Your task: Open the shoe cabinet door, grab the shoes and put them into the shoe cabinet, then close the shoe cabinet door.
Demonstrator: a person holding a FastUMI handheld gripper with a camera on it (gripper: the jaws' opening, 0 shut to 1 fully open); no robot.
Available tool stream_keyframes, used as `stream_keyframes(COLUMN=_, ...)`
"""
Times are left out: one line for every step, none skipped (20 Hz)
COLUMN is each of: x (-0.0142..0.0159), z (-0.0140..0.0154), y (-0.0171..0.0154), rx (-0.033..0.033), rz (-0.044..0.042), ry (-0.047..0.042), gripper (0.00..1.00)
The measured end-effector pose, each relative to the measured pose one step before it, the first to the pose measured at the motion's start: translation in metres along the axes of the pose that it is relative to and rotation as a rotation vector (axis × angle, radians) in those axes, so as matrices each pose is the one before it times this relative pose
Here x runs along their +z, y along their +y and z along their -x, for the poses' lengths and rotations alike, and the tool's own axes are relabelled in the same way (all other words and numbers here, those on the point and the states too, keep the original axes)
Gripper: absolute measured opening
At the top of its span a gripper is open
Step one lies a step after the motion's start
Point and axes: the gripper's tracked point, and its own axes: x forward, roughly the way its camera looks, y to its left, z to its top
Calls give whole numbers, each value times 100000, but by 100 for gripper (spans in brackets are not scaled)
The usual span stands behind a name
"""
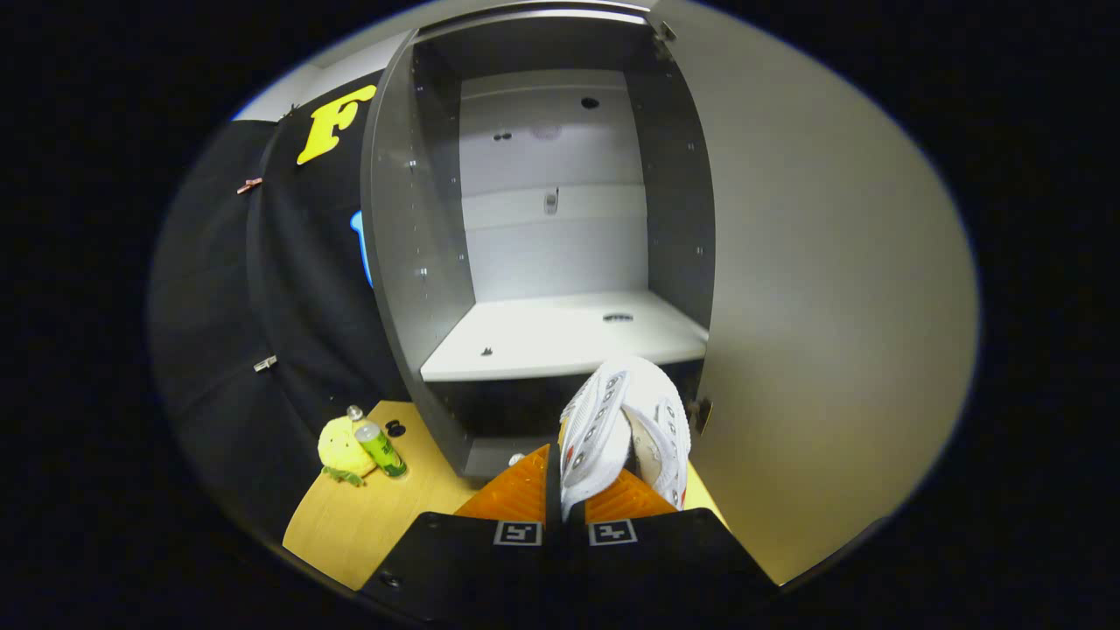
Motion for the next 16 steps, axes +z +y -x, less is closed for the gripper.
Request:
stream_keyframes(x=1430, z=-349, y=252, rx=844, rz=96, ry=-2035, gripper=5)
stream_keyframes(x=1181, z=-630, y=214, rx=923, rz=-84, ry=-1095, gripper=5)
stream_keyframes(x=1081, z=-660, y=176, rx=563, rz=-63, ry=-507, gripper=5)
stream_keyframes(x=904, z=-846, y=-85, rx=73, rz=213, ry=-328, gripper=5)
stream_keyframes(x=872, z=-1006, y=-50, rx=-81, rz=648, ry=-327, gripper=5)
stream_keyframes(x=753, z=-892, y=1, rx=223, rz=252, ry=-360, gripper=5)
stream_keyframes(x=773, z=-959, y=-16, rx=421, rz=62, ry=239, gripper=5)
stream_keyframes(x=755, z=-969, y=27, rx=243, rz=435, ry=246, gripper=5)
stream_keyframes(x=421, z=-1235, y=180, rx=59, rz=816, ry=66, gripper=5)
stream_keyframes(x=781, z=-1359, y=13, rx=-236, rz=1385, ry=-412, gripper=5)
stream_keyframes(x=718, z=-1224, y=5, rx=-224, rz=1483, ry=-728, gripper=5)
stream_keyframes(x=561, z=-1129, y=-69, rx=-65, rz=1181, ry=-401, gripper=4)
stream_keyframes(x=777, z=-1175, y=-60, rx=-58, rz=633, ry=-903, gripper=4)
stream_keyframes(x=732, z=-1381, y=-46, rx=-350, rz=-96, ry=-1075, gripper=5)
stream_keyframes(x=518, z=-1327, y=-40, rx=-457, rz=-40, ry=-472, gripper=4)
stream_keyframes(x=341, z=-1363, y=-64, rx=-401, rz=49, ry=247, gripper=5)
